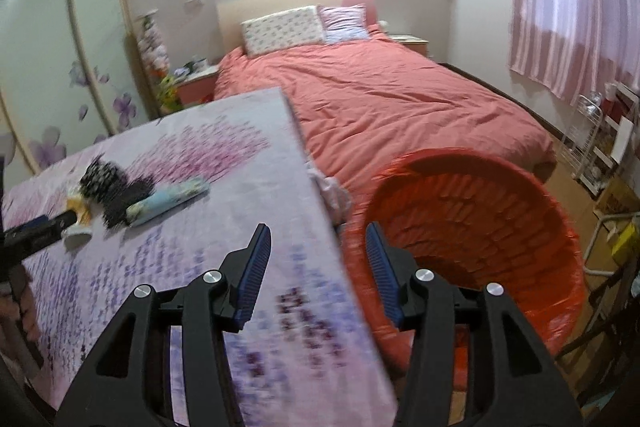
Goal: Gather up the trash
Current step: 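Move both tools back over the remaining items on the bed, then grasp the yellow snack wrapper with the left tool while the right tool grasps the light blue tube, then hold the snack wrapper in the left tool and the tube in the right tool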
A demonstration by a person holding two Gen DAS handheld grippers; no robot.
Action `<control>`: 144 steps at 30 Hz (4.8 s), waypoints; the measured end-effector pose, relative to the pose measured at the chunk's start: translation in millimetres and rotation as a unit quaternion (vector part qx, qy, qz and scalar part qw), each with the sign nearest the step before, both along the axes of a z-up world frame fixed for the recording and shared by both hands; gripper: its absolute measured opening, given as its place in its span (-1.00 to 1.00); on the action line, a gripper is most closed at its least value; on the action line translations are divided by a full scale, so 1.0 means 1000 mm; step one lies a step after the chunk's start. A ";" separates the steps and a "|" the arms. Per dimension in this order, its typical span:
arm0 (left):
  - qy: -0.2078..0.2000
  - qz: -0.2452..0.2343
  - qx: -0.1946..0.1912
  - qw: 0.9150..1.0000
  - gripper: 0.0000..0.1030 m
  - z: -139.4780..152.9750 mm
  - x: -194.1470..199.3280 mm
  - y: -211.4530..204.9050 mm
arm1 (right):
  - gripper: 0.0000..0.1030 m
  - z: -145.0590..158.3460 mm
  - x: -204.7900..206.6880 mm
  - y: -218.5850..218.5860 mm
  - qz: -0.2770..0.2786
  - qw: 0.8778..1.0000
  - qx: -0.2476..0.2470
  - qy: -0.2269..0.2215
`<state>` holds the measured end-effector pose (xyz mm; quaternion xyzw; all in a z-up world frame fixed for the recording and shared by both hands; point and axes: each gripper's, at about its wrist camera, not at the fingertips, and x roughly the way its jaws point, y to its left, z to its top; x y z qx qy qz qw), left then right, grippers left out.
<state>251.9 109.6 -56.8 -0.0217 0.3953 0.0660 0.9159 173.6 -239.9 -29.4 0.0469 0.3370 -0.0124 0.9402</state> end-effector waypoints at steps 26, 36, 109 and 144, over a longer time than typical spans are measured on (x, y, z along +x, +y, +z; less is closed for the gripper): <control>0.048 0.044 -0.014 0.998 0.02 -0.023 0.034 0.063 | -0.02 -0.007 0.015 0.070 0.059 0.998 -0.004 0.028; 0.052 0.042 -0.002 0.998 0.12 -0.025 0.002 0.108 | -0.02 -0.017 0.030 0.099 0.075 0.996 -0.008 0.050; 0.050 0.051 -0.019 0.997 0.16 -0.026 -0.001 0.115 | -0.47 -0.040 0.072 0.110 0.043 0.994 -0.009 0.097; 0.051 0.046 -0.023 0.997 0.28 -0.025 -0.001 0.114 | -0.45 -0.042 0.070 0.096 0.047 0.993 0.048 0.092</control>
